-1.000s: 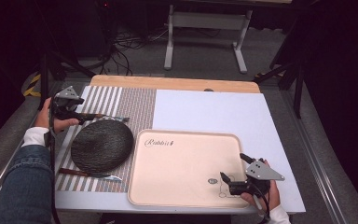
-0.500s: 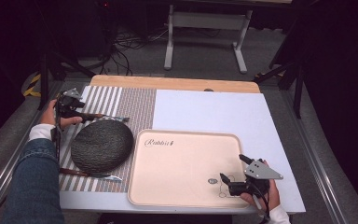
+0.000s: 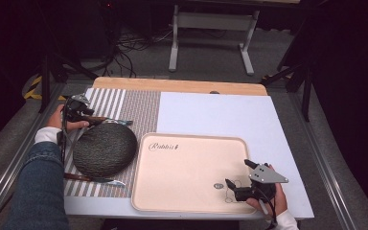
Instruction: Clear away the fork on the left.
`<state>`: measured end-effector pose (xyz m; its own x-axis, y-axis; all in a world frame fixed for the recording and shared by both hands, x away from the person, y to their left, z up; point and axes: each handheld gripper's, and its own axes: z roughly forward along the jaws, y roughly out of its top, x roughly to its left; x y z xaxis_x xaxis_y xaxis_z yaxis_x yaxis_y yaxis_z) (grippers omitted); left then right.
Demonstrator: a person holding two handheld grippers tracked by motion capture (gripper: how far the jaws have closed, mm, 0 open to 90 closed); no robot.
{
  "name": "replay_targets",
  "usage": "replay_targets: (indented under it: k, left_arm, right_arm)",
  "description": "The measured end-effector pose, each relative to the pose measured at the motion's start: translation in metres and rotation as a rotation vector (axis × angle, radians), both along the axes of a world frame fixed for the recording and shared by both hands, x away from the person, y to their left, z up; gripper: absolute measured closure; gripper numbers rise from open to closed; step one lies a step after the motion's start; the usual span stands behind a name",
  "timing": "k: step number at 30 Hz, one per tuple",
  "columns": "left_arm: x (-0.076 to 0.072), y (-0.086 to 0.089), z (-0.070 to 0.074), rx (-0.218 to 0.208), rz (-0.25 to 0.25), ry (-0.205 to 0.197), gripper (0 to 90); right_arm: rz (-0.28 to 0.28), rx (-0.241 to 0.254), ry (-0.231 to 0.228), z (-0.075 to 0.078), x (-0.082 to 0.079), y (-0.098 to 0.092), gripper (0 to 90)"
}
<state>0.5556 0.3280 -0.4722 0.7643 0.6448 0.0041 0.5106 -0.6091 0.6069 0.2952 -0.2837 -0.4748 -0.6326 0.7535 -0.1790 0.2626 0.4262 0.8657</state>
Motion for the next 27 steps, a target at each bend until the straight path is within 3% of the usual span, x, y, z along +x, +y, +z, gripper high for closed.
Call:
replay_targets:
  k: [2,8,11,17,23,27]
  left_arm:
    - [-0.001,-0.001,0.001,-0.002,-0.002,0.005,35.4]
    - [-0.004,-0.009,0.007,0.04,-0.078,0.029,64.5]
    - [-0.005,-0.013,0.008,0.058,-0.077,0.016,75.7]
    - [-0.012,-0.015,0.006,0.071,-0.024,-0.041,76.0]
    - [-0.025,-0.02,0.011,0.04,0.039,-0.148,76.2]
    - [-0.029,-0.022,0.017,0.022,0.05,-0.186,76.2]
  right_arm:
    - [0.001,-0.003,0.003,0.0,0.0,0.0,6.0]
    - [0.003,-0.007,0.009,-0.001,0.0,0.0,6.1]
    - [0.004,-0.009,0.012,-0.001,0.0,0.001,6.2]
    - [0.008,-0.008,0.01,0.0,0.0,0.001,6.2]
    - [0.011,0.008,0.006,0.001,-0.001,-0.001,6.2]
    - [0.01,0.018,0.0,0.002,-0.001,-0.003,6.2]
